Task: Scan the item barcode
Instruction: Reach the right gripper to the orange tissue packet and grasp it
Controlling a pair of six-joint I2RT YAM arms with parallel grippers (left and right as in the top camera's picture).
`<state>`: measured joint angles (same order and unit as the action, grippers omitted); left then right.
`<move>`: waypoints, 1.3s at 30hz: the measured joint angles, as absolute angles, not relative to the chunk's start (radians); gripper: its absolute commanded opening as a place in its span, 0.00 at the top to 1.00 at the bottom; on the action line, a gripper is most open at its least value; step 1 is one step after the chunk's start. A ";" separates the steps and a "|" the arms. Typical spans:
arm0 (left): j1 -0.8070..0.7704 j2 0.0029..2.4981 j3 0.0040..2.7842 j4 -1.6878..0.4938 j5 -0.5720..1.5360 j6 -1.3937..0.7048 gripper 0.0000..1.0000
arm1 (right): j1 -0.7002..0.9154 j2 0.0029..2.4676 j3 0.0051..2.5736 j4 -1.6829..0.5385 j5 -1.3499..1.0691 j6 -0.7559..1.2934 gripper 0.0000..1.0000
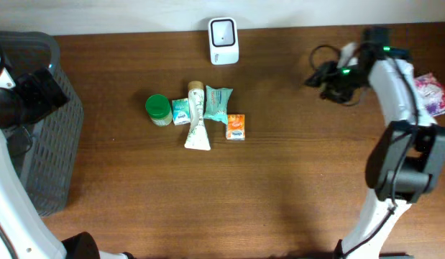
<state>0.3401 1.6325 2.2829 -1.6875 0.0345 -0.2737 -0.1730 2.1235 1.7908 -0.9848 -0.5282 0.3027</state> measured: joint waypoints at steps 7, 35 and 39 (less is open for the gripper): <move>0.340 1.633 2.283 -1.687 0.035 -0.274 0.01 | 0.166 2.123 1.779 -1.045 -0.333 0.295 0.01; 0.340 1.633 2.283 -1.687 0.035 -0.274 0.01 | 0.305 2.280 1.716 -0.912 -0.458 0.237 0.76; 0.340 1.633 2.283 -1.687 0.035 -0.274 0.01 | 0.292 2.280 1.698 -0.900 -0.504 0.227 0.90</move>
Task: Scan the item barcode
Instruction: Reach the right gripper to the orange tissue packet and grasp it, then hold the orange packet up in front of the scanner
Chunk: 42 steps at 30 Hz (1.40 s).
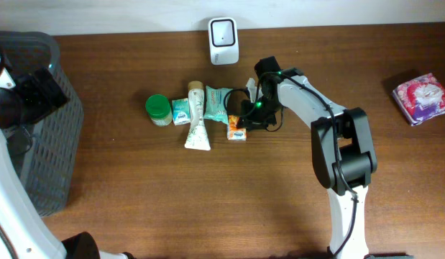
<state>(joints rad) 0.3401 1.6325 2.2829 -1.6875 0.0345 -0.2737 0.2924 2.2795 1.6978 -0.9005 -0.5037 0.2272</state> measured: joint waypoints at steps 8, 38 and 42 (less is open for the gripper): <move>0.340 1.633 2.283 -1.687 0.035 -0.274 0.01 | 0.238 2.272 1.664 -0.966 -0.790 0.073 0.96; 0.340 1.633 2.283 -1.687 0.035 -0.274 0.01 | 0.099 2.162 1.657 -0.728 -1.510 -0.269 0.96; 0.340 1.633 2.283 -1.687 0.035 -0.274 0.01 | 0.099 2.162 1.657 -0.741 -1.510 -0.269 0.96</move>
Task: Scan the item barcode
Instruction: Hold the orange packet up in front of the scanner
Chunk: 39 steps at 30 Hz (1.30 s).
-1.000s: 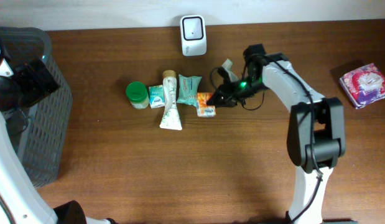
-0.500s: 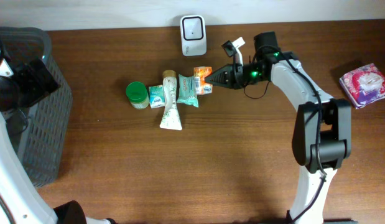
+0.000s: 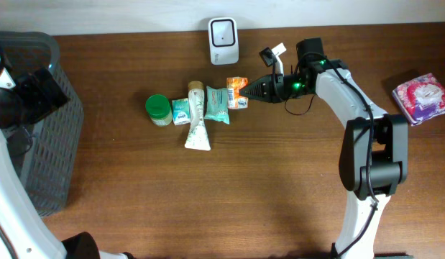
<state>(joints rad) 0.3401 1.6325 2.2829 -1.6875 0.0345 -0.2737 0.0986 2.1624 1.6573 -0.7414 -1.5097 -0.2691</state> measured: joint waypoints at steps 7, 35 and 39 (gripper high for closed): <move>0.340 1.633 2.283 -1.687 0.035 -0.274 0.01 | 0.099 2.162 1.657 -0.744 -1.510 -0.269 0.96; 0.340 1.633 2.283 -1.688 0.035 -0.274 0.01 | 0.430 2.186 1.868 -0.133 0.331 -0.402 0.96; 0.340 1.633 2.283 -1.691 0.035 -0.274 0.01 | 0.428 2.308 1.864 0.114 0.244 -0.611 0.96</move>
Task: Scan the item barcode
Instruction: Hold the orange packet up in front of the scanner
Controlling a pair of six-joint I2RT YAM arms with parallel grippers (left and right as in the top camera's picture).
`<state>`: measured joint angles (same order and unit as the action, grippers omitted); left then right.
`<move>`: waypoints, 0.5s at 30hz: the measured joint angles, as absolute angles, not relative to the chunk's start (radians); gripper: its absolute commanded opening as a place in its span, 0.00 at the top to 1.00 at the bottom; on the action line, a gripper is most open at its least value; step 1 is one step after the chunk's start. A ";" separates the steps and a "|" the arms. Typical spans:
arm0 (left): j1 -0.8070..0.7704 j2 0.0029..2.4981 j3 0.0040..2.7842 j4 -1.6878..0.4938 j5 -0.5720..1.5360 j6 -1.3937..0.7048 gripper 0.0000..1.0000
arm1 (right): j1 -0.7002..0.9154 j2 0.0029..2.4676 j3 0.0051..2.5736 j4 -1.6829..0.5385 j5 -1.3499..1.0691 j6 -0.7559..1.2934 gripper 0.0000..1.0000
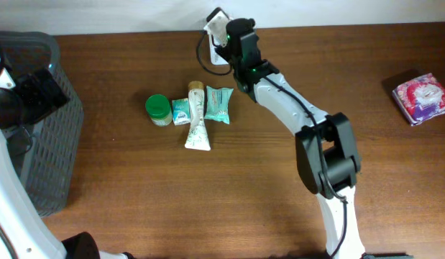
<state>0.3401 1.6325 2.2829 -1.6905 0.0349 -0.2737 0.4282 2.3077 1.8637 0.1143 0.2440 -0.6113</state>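
Observation:
My right arm reaches across to the table's far edge, and its wrist and gripper (231, 37) sit over the white barcode scanner (215, 19), of which only a corner shows. The fingers are hidden under the wrist, so whether they are open or shut cannot be told. No orange packet shows anywhere in the overhead view. My left arm (35, 93) hangs over the grey basket at the far left, and its fingers cannot be made out.
A green-lidded jar (158, 109), a small teal packet (180, 111), a white tube (197, 122) and a teal pouch (218, 104) lie grouped left of centre. The grey basket (53, 165) stands at the left edge. A pink patterned pack (422, 97) lies at the far right.
My right gripper was right of the item group, holding the orange packet beside the teal pouch. Now it is over the scanner at the far edge, and the packet is out of sight.
My right gripper was first at the far right near the pink pack. Then it was down at the orange packet at the right end of the group. Then it held the packet up beside the teal pouch. Now it is over the scanner.

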 measured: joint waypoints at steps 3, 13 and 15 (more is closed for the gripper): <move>0.340 1.632 2.283 -1.688 0.035 -0.274 0.01 | 0.428 2.363 1.864 0.213 0.236 -0.686 0.96; 0.340 1.632 2.283 -1.688 0.035 -0.274 0.01 | 0.364 2.399 1.876 0.252 0.230 -0.323 0.96; 0.340 1.633 2.283 -1.688 0.035 -0.274 0.01 | 0.349 2.399 1.878 0.218 0.230 -0.344 0.96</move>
